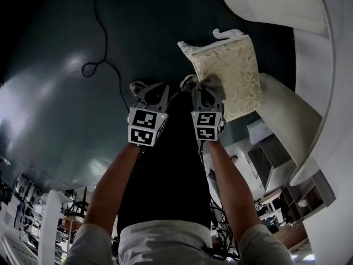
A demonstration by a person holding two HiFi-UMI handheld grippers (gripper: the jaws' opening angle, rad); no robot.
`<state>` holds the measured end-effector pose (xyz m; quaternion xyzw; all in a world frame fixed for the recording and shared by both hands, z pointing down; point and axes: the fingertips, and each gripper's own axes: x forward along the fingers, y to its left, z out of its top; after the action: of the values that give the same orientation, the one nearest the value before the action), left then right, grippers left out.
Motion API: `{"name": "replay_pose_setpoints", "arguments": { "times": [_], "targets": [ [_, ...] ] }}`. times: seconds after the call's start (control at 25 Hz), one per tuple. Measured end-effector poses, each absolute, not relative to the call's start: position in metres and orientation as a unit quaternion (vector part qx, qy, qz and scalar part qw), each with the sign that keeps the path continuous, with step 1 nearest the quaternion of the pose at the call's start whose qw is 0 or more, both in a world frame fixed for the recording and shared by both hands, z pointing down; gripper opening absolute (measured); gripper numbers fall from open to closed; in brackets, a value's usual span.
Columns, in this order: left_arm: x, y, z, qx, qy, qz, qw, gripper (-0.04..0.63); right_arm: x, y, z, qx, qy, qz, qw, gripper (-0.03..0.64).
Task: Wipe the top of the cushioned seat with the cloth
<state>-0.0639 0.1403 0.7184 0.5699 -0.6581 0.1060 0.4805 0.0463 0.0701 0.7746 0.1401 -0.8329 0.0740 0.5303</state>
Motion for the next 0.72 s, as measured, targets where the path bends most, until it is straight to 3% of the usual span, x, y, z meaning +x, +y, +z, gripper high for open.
{"name": "replay_pose_setpoints", "arguments": {
  "times": [0.72],
  "targets": [
    [-0.084, 0.178, 0.728, 0.584, -0.639, 0.132, 0.483, 0.014, -0.008, 0.042, 0.776, 0.163, -0.850, 0.040, 0.499, 0.014]
  ]
}}
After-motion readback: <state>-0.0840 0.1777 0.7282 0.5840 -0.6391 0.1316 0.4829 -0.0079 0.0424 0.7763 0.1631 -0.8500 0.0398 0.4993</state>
